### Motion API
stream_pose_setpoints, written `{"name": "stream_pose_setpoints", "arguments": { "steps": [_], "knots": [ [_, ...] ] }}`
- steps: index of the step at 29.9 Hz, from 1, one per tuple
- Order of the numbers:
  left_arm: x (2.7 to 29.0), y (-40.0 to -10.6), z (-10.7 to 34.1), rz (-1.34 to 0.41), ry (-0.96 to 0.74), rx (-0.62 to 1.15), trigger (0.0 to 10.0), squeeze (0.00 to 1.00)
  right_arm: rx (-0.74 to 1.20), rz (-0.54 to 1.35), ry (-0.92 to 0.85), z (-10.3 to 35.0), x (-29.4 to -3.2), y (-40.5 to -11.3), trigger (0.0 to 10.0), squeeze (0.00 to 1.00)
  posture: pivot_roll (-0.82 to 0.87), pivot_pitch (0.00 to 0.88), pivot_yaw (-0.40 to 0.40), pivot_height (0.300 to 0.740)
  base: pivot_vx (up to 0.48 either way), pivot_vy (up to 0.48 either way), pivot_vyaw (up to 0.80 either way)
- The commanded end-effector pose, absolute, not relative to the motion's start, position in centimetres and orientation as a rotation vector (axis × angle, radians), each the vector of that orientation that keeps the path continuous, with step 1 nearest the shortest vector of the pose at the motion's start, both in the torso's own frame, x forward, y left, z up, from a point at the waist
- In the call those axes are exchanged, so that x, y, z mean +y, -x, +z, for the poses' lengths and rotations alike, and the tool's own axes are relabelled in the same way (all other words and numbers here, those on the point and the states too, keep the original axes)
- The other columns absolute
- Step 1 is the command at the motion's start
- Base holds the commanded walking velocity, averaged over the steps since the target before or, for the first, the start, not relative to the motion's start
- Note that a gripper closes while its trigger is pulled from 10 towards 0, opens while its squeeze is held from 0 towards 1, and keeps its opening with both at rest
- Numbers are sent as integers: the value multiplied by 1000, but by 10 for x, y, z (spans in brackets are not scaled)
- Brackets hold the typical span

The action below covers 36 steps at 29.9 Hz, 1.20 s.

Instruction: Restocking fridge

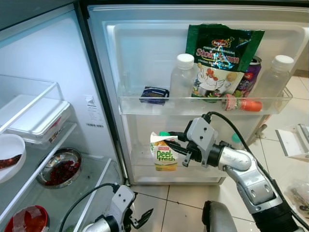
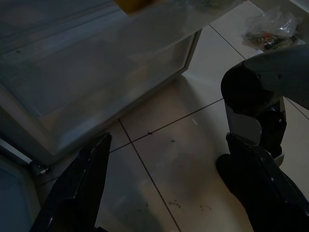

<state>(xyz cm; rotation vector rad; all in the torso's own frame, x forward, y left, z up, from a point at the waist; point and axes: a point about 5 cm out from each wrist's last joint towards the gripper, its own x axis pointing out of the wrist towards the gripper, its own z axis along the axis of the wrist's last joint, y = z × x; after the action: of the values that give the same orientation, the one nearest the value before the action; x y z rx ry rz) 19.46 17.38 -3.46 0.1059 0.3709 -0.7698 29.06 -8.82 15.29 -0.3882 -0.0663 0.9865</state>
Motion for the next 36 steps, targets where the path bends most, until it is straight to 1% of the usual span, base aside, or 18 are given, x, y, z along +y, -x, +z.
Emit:
{"name": "stream_pose_setpoints", "arguments": {
  "steps": [1,2,8,10,14,16,18,23,31,36],
  "knots": [
    [167,-192,-37,-783,-94,373,10000,0,-68,956,446,147,-91,-293,10000,0,-11,0,-46,300,0,0,0],
    [167,-191,-37,-785,-93,374,10000,0,-42,933,494,138,-93,-295,10000,0,-10,0,-47,300,0,0,0],
    [166,-191,-38,-787,-92,375,10000,0,-26,884,512,128,-97,-299,10000,0,-7,0,-47,300,0,0,0],
    [166,-191,-38,-787,-92,375,10000,0,-38,837,506,127,-101,-303,10000,0,-7,0,-45,300,0,0,0],
    [165,-191,-37,-788,-91,374,10000,0,-53,809,525,127,-102,-305,10000,0,-6,0,-45,300,0,0,0],
    [165,-192,-37,-790,-91,374,10000,0,-98,773,534,131,-104,-308,10000,0,-9,0,-43,300,0,0,0],
    [165,-192,-37,-790,-91,374,10000,0,-112,767,525,132,-104,-308,10000,0,-9,0,-43,300,0,0,0],
    [164,-191,-38,-792,-87,378,10000,0,-197,765,439,148,-104,-310,10000,0,-11,0,-41,300,0,0,0],
    [163,-190,-39,-792,-86,381,10000,0,-236,748,453,156,-105,-313,10000,0,-11,0,-44,300,0,0,0],
    [162,-190,-39,-791,-83,378,10000,0,-224,784,487,145,-102,-309,10000,0,-12,0,-47,300,0,0,0]
  ]
}}
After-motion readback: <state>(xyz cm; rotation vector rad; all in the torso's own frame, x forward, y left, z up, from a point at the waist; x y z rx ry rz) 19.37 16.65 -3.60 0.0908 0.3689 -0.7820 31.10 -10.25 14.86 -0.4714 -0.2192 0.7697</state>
